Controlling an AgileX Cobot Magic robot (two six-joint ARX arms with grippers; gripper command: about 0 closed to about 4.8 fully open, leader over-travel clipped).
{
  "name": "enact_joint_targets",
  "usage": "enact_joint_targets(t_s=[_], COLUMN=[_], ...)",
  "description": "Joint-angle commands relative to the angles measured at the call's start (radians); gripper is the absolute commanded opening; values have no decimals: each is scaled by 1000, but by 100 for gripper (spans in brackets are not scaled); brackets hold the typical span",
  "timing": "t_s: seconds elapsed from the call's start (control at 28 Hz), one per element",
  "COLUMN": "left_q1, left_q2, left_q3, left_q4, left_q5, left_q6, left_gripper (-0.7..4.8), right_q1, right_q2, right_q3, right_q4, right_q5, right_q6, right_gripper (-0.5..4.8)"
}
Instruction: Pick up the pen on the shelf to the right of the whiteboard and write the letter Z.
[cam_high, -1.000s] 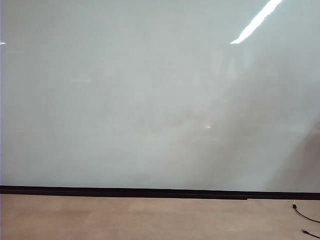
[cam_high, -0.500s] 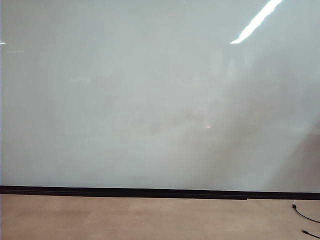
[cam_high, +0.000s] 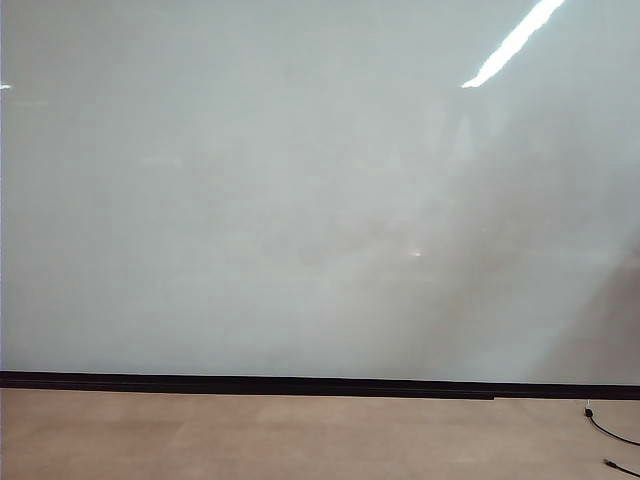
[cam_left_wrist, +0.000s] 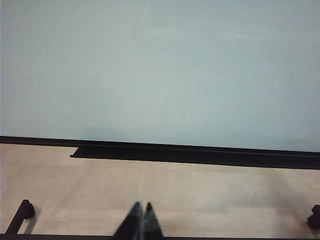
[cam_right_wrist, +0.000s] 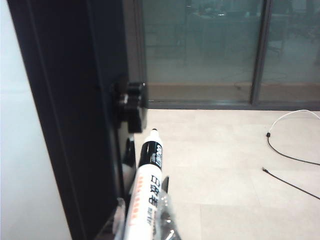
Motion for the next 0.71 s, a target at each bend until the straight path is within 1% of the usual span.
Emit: enact_joint_targets(t_s=[0.04, 0.14, 0.32, 0.43, 0.54, 0.61, 0.71], left_q1=[0, 0, 0, 0, 0, 0, 0], left_q2=[0, 0, 0, 0, 0, 0, 0], left_q3=[2, 2, 2, 2, 2, 2, 2], left_q4=[11, 11, 11, 11, 11, 11, 11], left_q5=[0, 0, 0, 0, 0, 0, 0], left_q6=[4, 4, 4, 4, 4, 4, 4], left_gripper=[-4, -5, -4, -4, -5, -5, -4], right_q1=[-1, -1, -8, -7, 3, 18, 56], right_q2=[-7, -7, -9, -39, -82, -127, -211], right_q3=[22, 30, 29, 16, -23, -72, -174], right_q4=[14, 14, 14, 14, 13, 13, 13], right_q5=[-10, 2, 63, 160, 222, 297, 474], right_q6=[-3, 6, 7, 4, 10, 35, 48], right_gripper=[-6, -6, -6, -6, -6, -6, -6])
